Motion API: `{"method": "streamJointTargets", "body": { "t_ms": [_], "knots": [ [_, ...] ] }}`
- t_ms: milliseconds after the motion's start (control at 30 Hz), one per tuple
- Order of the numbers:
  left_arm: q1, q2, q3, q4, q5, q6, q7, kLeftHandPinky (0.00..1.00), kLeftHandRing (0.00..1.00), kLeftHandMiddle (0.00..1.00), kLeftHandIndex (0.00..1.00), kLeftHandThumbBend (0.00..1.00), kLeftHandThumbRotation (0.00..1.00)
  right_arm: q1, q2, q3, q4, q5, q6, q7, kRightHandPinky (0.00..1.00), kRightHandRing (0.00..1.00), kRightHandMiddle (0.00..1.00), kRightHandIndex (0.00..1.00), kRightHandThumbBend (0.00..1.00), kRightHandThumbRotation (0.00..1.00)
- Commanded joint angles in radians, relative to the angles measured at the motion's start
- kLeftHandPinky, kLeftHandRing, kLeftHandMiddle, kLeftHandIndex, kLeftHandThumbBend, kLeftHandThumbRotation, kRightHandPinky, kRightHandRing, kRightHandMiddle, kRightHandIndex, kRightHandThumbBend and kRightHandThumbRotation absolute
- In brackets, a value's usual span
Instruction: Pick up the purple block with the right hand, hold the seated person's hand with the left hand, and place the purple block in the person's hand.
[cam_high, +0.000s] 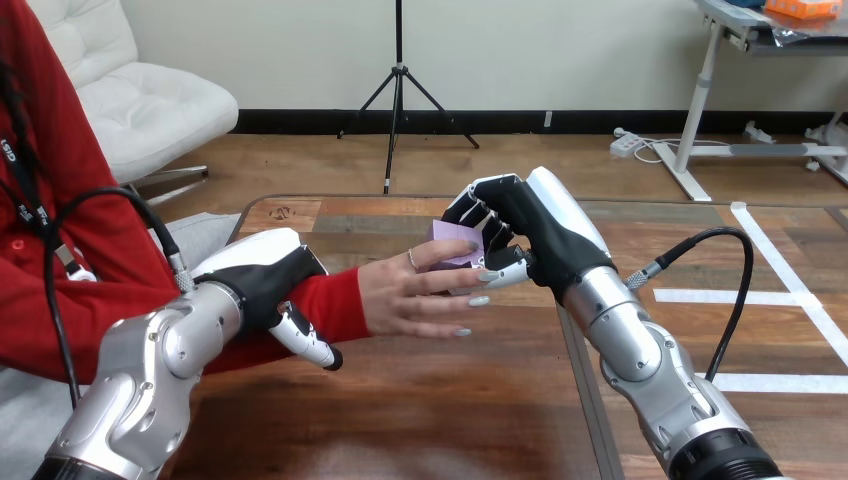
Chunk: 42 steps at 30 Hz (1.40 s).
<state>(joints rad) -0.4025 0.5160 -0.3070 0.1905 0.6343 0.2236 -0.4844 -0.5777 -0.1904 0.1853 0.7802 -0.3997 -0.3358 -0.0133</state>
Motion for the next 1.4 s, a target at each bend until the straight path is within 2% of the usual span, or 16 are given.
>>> {"method": "streamJointTargets", "body": {
  "t_ms": [0, 133, 433, 467, 800, 900, 1200, 1367],
  "knots": [
    [-0.336, -0.061, 0.104, -0.228, -0.044, -0.063, 0.104, 0.23, 0.31, 0.41, 0.44, 0.69, 0.0, -0.057, 0.005, 0.005, -0.193, 0.028, -0.002, 0.044, 0.38, 0.42, 0.46, 0.48, 0.74, 0.0],
    [-0.329, -0.048, 0.101, -0.233, -0.036, -0.076, 0.099, 0.27, 0.36, 0.46, 0.48, 0.7, 0.01, -0.053, -0.005, -0.001, -0.201, 0.038, 0.014, 0.071, 0.4, 0.44, 0.48, 0.49, 0.74, 0.0],
    [-0.305, -0.03, 0.106, -0.232, -0.036, -0.124, 0.118, 0.38, 0.48, 0.55, 0.56, 0.73, 0.17, -0.039, -0.033, -0.012, -0.216, 0.048, 0.028, 0.115, 0.42, 0.48, 0.51, 0.53, 0.74, 0.02],
    [-0.303, -0.03, 0.108, -0.231, -0.038, -0.128, 0.12, 0.4, 0.51, 0.56, 0.58, 0.73, 0.22, -0.037, -0.036, -0.013, -0.219, 0.049, 0.032, 0.12, 0.43, 0.49, 0.52, 0.54, 0.74, 0.04],
    [-0.274, -0.028, 0.119, -0.227, -0.037, -0.161, 0.158, 0.46, 0.56, 0.6, 0.63, 0.74, 0.41, -0.017, -0.069, -0.03, -0.227, 0.06, 0.041, 0.168, 0.47, 0.54, 0.57, 0.6, 0.77, 0.16],
    [-0.265, -0.028, 0.125, -0.223, -0.04, -0.177, 0.173, 0.46, 0.56, 0.61, 0.64, 0.74, 0.45, -0.012, -0.082, -0.031, -0.23, 0.059, 0.045, 0.183, 0.49, 0.56, 0.59, 0.61, 0.78, 0.19],
    [-0.24, -0.038, 0.141, -0.214, -0.042, -0.198, 0.217, 0.49, 0.58, 0.62, 0.65, 0.7, 0.52, 0.002, -0.12, -0.034, -0.211, 0.067, 0.012, 0.211, 0.58, 0.64, 0.66, 0.67, 0.82, 0.32],
    [-0.226, -0.037, 0.149, -0.195, -0.05, -0.235, 0.256, 0.5, 0.58, 0.62, 0.64, 0.68, 0.55, 0.011, -0.143, -0.028, -0.202, 0.068, 0.003, 0.226, 0.63, 0.69, 0.7, 0.72, 0.87, 0.41]
  ]
}}
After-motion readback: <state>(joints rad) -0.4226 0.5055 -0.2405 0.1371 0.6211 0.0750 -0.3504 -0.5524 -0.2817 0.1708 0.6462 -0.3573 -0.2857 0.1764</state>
